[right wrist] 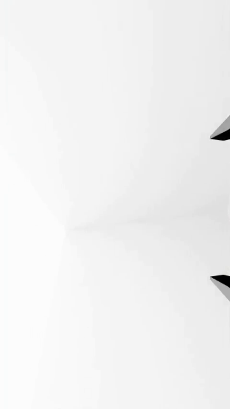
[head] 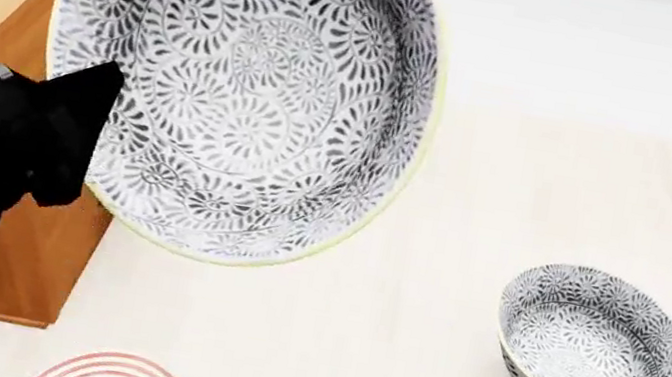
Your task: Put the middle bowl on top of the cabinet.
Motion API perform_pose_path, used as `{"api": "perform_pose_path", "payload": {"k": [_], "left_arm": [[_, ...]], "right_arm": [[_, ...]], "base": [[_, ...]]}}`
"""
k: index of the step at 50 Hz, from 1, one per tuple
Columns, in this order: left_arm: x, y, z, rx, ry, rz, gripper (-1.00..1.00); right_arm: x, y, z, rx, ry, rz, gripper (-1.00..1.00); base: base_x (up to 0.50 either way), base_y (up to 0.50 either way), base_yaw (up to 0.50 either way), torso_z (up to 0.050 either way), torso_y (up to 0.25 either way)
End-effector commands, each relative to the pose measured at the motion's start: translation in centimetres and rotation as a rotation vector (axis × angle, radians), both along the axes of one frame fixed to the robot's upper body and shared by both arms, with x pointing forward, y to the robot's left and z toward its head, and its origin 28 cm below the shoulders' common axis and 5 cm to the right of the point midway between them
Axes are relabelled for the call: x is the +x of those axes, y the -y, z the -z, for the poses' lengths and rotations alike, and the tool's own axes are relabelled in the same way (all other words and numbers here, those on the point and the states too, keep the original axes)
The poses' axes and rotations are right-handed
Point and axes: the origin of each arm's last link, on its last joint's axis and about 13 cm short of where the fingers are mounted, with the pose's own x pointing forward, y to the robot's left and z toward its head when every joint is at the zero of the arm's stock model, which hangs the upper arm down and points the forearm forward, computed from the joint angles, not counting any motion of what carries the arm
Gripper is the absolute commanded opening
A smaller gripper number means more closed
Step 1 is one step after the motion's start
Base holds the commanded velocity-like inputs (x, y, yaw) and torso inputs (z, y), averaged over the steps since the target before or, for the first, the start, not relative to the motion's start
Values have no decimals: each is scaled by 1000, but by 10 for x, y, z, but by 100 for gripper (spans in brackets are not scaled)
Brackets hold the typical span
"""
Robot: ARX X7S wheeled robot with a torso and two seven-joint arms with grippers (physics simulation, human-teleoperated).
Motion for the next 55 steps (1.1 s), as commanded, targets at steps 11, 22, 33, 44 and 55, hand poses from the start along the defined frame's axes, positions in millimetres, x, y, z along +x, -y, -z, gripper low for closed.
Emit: {"api": "perform_pose_path", "payload": {"k": [11, 22, 33, 44, 55], "left_arm": [[19, -19, -113, -159, -289, -171, -100], [25, -20, -164, -114, -395, -338, -100], [54, -25, -204, -118, -503, -413, -100], [83, -41, -221, -205, -617, -523, -100], [109, -66, -218, -256, -651, -624, -100]], "right_arm": [[1, -8, -1, -30, -24, 12, 100], [3, -14, -5, -31, -33, 4, 100], [3, -13, -6, -31, -33, 4, 100], [1, -10, -6, -29, -29, 6, 100], [2, -11, -5, -32, -28, 5, 100]], "base": [[0, 0, 0, 0, 0], [0, 0, 0, 0, 0], [0, 0, 0, 0, 0], [0, 0, 0, 0, 0], [0, 0, 0, 0, 0]]}}
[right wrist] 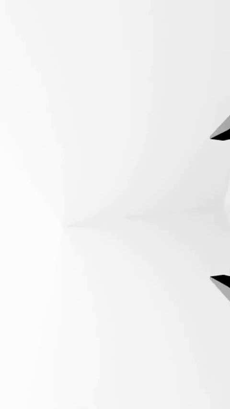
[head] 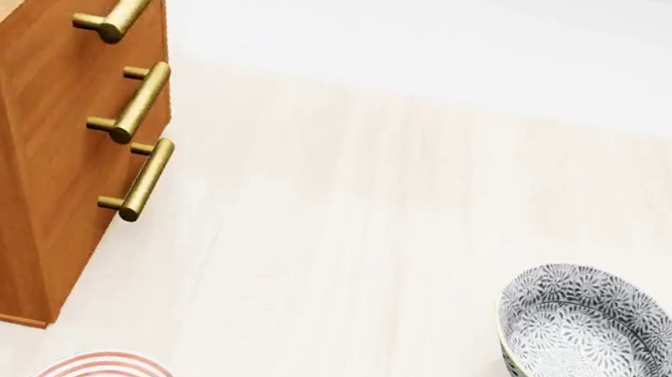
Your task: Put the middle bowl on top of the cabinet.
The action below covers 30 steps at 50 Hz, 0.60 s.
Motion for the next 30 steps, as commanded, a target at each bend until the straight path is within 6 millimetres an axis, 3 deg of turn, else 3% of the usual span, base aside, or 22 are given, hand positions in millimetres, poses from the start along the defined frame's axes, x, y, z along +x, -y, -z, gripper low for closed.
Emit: {"api": "perform_pose_path", "payload": {"k": [1, 17, 30], "left_arm": [[20, -22, -11, -97, -1, -95, -100], [51, -45, 10, -116, -50, -186, -100], [64, -56, 24, -147, -27, -235, -100]], "right_arm": [[-1, 2, 2, -35, -15, 18, 100], [-1, 2, 2, -39, -15, 18, 100], [-1, 2, 2, -41, -17, 16, 100]], "base": [[0, 0, 0, 0, 0], [0, 0, 0, 0, 1], [0, 0, 0, 0, 0]]}}
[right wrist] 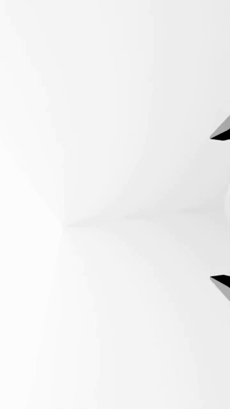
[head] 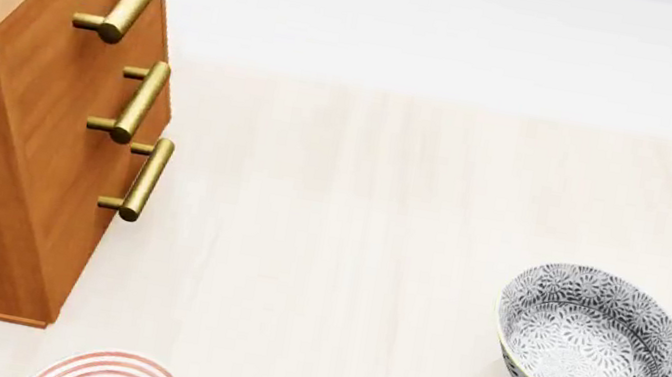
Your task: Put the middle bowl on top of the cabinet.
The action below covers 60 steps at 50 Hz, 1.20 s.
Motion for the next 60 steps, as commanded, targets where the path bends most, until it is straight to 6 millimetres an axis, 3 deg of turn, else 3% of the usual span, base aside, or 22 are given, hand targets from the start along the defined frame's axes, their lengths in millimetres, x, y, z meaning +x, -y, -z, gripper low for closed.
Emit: {"api": "perform_pose_path", "payload": {"k": [1, 37, 57, 58, 60], "left_arm": [[14, -9, 8, -59, 50, -29, -100], [40, -18, 64, -29, -58, -80, -100], [41, -19, 68, 7, -64, -81, -100], [41, -19, 68, 3, -62, -78, 100], [41, -20, 68, 2, -59, -84, 100]], "right_arm": [[-1, 2, 2, -37, -16, 17, 100], [-2, 2, -3, -48, 3, 26, 100], [-3, 1, -4, -53, 5, 23, 100], [-3, 1, -4, -53, 4, 22, 100], [-3, 1, -4, -53, 3, 22, 100]], "base": [[0, 0, 0, 0, 0], [0, 0, 0, 0, 1], [0, 0, 0, 0, 0], [0, 0, 0, 0, 0], [0, 0, 0, 0, 0]]}}
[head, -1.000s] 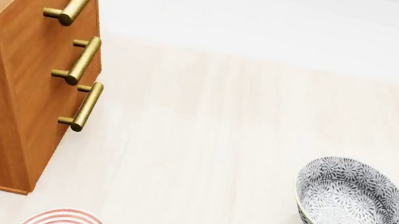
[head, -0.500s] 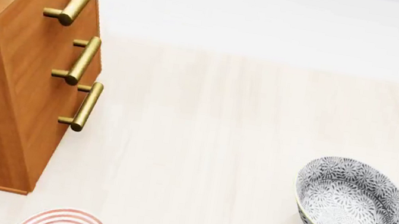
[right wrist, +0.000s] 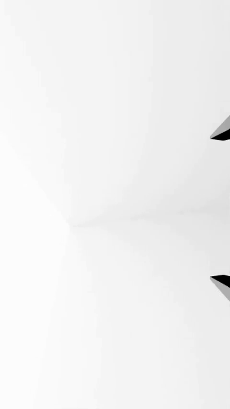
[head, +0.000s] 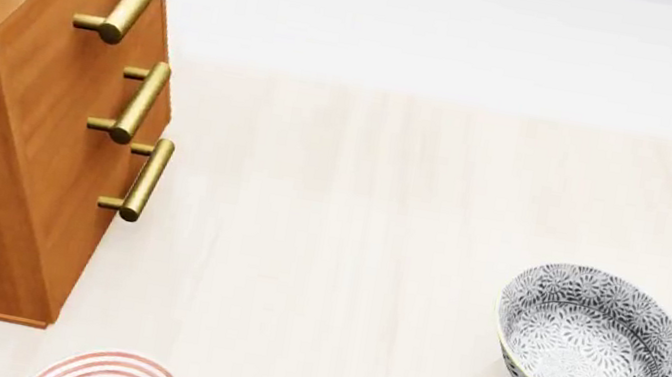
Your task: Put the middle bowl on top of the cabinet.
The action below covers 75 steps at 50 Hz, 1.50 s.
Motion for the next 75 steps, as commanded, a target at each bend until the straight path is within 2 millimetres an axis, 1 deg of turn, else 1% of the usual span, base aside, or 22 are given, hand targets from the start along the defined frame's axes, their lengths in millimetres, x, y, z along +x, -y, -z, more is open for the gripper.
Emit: {"api": "perform_pose_path", "payload": {"k": [1, 7, 12, 18, 22, 25, 37, 43, 46, 49, 56, 61, 68, 71, 75], "left_arm": [[5, 5, 7, 1, 35, 16, 100], [3, 6, 2, 5, 55, 25, 100], [-2, 9, -7, 15, 81, 44, 100], [-21, 16, -24, 60, 165, 82, 100], [-39, 21, -38, 106, 225, 81, 100], [-46, 22, -44, 124, 247, 70, 100], [-68, 22, -57, 200, 323, 10, 100], [-80, 23, -61, 284, 391, -43, 100], [-87, 25, -60, 296, 418, -24, 100], [-94, 26, -60, 337, 442, -44, 100], [-106, 29, -54, 383, 491, -38, 100], [-117, 33, -45, 439, 546, -14, 100], [-130, 36, -33, 472, 589, 23, 100], [-138, 38, -26, 492, 616, 31, 100], [-143, 41, -15, 502, 632, 57, 100]], "right_arm": [[-2, 2, 1, -35, -16, 17, 100], [-1, 2, 2, -36, -18, 16, 100], [-2, 3, 2, -34, -17, 18, 100], [-2, 3, 2, -37, -20, 15, 100], [-2, 4, 2, -36, -17, 17, 100], [-2, 3, 2, -38, -19, 15, 100], [-2, 4, 2, -38, -17, 14, 100], [-2, 4, 2, -39, -17, 13, 100], [-2, 5, 2, -37, -16, 14, 100], [-2, 5, 2, -38, -15, 14, 100], [-2, 5, 3, -38, -18, 13, 100], [-2, 5, 3, -39, -21, 9, 100], [-2, 5, 4, -42, -22, 6, 100], [-2, 4, 4, -44, -26, 2, 100], [-2, 4, 4, -46, -27, 0, 100]], "base": [[0, 0, 0, 0, 0], [0, 0, 0, 0, 0], [0, 0, 0, 0, 0], [0, 0, 0, 0, 0], [0, 0, 0, 0, 0], [0, 0, 0, 0, 0], [0, 0, 0, 0, 0], [0, 0, 0, 0, 0], [0, 0, 0, 0, 0], [0, 0, 0, 0, 0], [0, 0, 0, 0, 0], [0, 0, 0, 0, 0], [0, 0, 0, 0, 0], [0, 0, 0, 0, 0], [0, 0, 0, 0, 0]]}}
